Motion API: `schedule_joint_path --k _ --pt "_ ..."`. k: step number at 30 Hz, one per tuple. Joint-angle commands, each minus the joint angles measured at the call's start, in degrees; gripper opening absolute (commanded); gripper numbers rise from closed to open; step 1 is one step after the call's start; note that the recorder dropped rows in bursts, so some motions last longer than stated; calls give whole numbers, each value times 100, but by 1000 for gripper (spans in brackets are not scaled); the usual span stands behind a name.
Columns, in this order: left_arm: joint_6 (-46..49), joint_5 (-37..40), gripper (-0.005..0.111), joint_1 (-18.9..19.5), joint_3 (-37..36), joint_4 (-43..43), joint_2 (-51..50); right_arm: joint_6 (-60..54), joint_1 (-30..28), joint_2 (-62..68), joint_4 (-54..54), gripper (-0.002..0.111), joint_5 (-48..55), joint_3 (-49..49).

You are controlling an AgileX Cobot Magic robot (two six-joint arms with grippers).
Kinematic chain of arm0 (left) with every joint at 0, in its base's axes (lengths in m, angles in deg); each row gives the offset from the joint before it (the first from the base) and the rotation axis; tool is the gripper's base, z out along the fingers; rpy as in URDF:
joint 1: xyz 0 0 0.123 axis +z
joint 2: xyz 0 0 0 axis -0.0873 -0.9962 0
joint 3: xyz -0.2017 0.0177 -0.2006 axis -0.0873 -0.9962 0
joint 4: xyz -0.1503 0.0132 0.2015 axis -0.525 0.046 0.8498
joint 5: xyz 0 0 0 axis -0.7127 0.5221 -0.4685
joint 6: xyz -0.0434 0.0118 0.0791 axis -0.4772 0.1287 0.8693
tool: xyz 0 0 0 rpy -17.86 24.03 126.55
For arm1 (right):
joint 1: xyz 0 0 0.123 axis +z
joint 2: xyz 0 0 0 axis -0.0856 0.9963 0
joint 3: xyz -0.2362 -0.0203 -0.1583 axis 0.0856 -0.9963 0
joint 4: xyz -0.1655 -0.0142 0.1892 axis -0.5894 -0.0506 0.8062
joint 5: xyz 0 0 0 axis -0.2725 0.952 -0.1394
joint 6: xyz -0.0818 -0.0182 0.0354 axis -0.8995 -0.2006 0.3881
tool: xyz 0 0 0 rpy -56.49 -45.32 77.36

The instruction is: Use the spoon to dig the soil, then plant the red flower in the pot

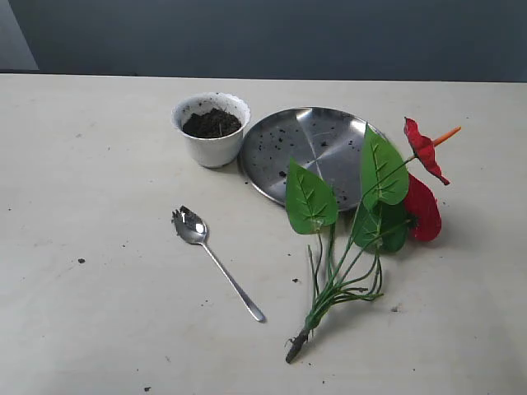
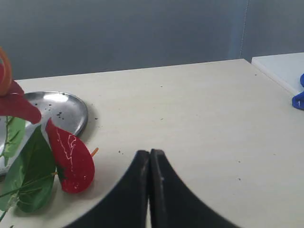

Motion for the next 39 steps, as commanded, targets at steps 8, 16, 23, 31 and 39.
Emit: schedule_joint_path --k 8,16,23,31,39 --pt "-2 -9 1 -71 -23 -37 26 30 15 -22 261 -1 -2306 -11" --pt "-2 -9 1 -71 -23 -37 26 781 15 -22 616 -1 -5031 -11" --pt "-2 -9 1 -71 -23 -37 26 8915 15 -22 -3381 -1 -4475 -11" --pt "-2 -9 1 -71 -23 -37 26 11096 15 1660 -8994 -1 -5592 2437" --pt "-2 3 1 -71 -23 -37 26 11360 5 4048 -10199 -1 -6116 5821"
